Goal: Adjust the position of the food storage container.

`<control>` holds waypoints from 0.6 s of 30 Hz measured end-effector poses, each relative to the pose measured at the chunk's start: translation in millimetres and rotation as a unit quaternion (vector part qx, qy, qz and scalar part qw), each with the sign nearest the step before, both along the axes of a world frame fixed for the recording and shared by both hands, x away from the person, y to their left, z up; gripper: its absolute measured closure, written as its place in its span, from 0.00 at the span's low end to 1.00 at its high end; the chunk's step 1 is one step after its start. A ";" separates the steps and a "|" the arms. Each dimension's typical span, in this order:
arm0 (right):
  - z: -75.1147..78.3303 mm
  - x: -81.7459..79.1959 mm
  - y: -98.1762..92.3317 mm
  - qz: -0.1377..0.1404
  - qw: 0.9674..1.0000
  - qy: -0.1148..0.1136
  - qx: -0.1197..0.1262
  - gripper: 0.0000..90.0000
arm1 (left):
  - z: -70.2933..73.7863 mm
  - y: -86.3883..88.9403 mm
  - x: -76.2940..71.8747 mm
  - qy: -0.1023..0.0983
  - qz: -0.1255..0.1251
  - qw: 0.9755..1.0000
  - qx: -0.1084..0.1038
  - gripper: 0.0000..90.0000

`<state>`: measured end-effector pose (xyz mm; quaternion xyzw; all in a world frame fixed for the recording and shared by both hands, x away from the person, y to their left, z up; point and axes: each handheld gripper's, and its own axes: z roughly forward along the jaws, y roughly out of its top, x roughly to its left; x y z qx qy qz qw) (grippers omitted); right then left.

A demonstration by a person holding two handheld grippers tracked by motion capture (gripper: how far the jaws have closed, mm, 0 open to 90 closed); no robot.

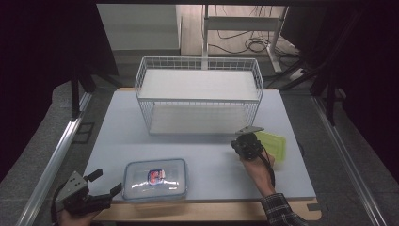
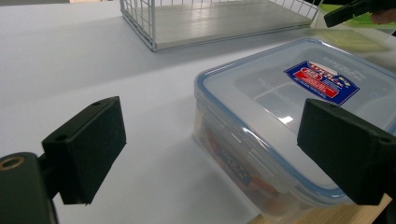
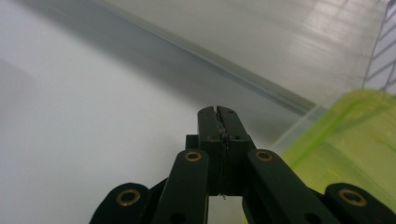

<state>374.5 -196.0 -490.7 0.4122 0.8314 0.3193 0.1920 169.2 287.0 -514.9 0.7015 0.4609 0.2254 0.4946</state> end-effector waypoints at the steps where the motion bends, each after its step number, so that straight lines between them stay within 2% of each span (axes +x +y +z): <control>1: 0.0 0.0 0.0 0.000 1.000 0.000 0.000 0.99 | 0.0 0.0 0.0 0.000 0.000 1.000 0.000 0.11; 3: 0.0 -2.9 -9.6 -0.006 1.000 0.005 0.011 0.99 | -0.9 -1.3 0.9 0.004 -0.002 1.000 0.004 0.11; 6: 1.7 -6.3 -15.7 -0.012 1.000 0.000 0.008 0.99 | -0.5 -2.7 0.6 0.005 -0.004 1.000 0.009 0.11; 9: 4.5 -12.4 -30.2 -0.026 1.000 0.002 0.017 0.99 | 0.5 -5.0 0.0 0.003 -0.007 1.000 0.015 0.12; 11: 4.9 -13.5 -33.0 -0.027 0.999 0.002 0.018 0.99 | 0.6 -5.2 -0.1 0.005 -0.009 1.000 0.015 0.12; 13: 5.5 -18.1 -44.7 -0.036 0.999 0.000 0.018 0.99 | 0.6 -5.5 -0.1 0.010 -0.010 1.000 0.017 0.16; 18: 5.3 -24.6 -49.2 -0.025 0.999 -0.004 0.020 0.99 | 1.5 -3.9 -0.1 0.020 -0.015 1.000 0.009 0.29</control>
